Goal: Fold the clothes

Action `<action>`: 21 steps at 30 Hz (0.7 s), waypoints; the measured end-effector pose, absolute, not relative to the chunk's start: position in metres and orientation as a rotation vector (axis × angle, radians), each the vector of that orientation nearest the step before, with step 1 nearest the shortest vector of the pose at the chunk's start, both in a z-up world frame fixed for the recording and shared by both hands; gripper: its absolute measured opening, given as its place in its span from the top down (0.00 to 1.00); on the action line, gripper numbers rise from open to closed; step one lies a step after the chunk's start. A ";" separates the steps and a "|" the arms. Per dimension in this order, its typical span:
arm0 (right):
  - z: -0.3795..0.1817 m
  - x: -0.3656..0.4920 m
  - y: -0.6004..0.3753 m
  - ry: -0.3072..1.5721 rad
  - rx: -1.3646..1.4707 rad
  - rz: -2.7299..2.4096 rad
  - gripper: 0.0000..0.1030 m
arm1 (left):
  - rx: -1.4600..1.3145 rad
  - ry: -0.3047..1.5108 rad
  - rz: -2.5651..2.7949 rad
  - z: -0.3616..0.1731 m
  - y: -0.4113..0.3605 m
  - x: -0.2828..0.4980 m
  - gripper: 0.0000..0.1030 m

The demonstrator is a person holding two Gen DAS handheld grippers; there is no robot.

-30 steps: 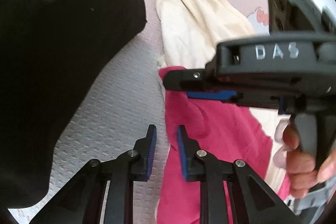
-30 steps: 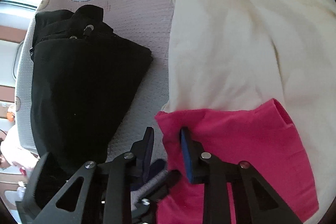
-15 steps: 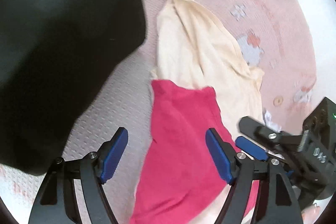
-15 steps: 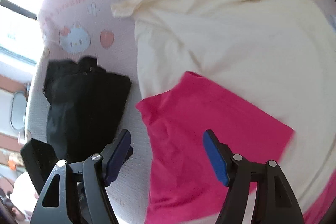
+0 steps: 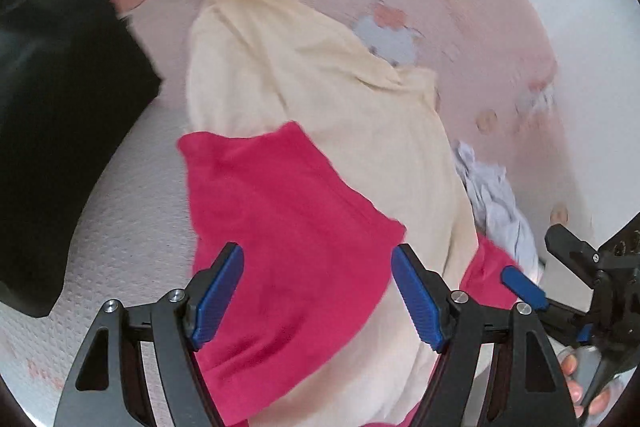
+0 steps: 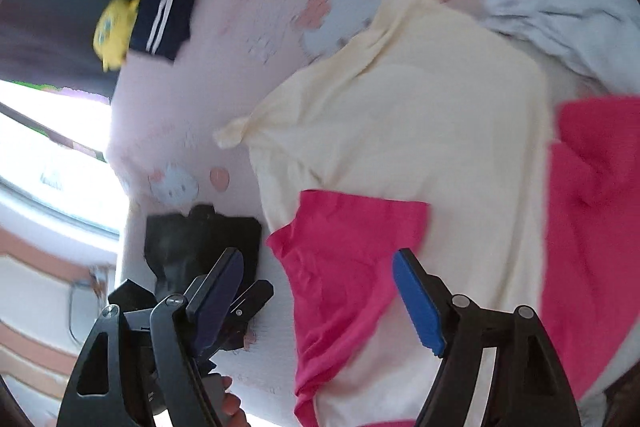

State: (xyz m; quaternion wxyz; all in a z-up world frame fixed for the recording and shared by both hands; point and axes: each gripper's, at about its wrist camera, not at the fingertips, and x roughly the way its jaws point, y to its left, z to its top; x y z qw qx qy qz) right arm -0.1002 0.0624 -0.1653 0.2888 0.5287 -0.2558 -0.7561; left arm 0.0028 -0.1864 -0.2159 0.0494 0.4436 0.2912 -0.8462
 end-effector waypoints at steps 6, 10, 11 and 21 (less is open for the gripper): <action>-0.172 -0.076 0.111 -0.712 1.436 -2.067 0.25 | 1.377 0.759 -2.655 -0.200 -0.146 0.007 0.27; -0.165 -0.064 0.131 -0.657 1.399 -2.087 0.25 | 1.438 0.667 -2.699 -0.191 -0.113 0.005 0.27; -0.164 -0.060 0.138 -0.642 1.385 -2.096 0.25 | 1.454 0.626 -2.715 -0.189 -0.104 0.004 0.27; -0.183 -0.049 0.198 -0.734 1.384 -2.134 0.25 | 1.457 0.114 -2.842 -0.174 -0.019 -0.004 0.27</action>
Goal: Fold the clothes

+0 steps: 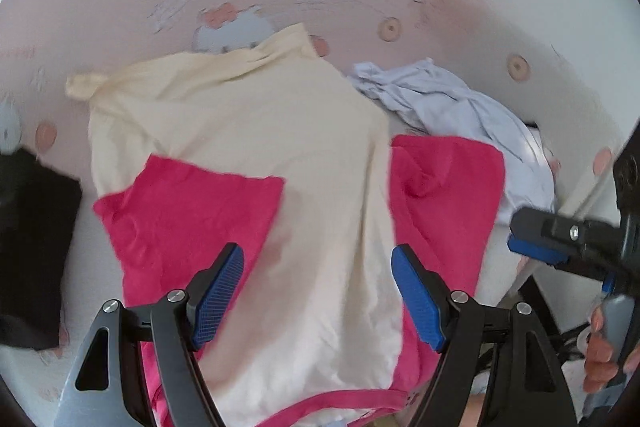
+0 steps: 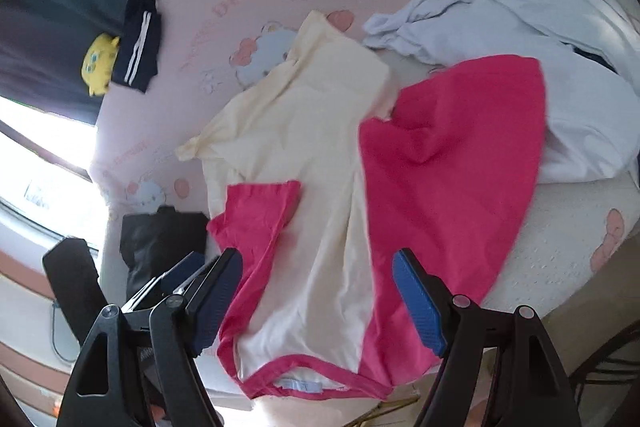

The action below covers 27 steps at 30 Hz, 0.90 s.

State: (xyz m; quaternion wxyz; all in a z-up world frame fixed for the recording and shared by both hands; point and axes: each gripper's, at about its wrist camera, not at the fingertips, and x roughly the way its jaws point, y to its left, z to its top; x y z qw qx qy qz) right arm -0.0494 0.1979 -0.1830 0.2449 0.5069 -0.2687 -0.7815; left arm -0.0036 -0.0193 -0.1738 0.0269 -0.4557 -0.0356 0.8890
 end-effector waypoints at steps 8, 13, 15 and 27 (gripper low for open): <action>-0.197 -0.050 0.241 -0.856 1.385 -2.135 0.25 | -1.403 0.261 2.722 -0.181 0.029 -0.013 0.27; -0.225 -0.053 0.268 -0.961 1.462 -2.095 0.25 | -1.469 0.360 2.647 -0.200 0.050 -0.024 0.27; -0.235 -0.052 0.278 -1.008 1.470 -2.079 0.25 | -1.502 0.352 2.614 -0.207 0.056 -0.027 0.27; -0.306 -0.058 0.286 -1.246 1.600 -1.883 0.25 | -1.522 0.570 2.465 -0.238 0.106 -0.017 0.27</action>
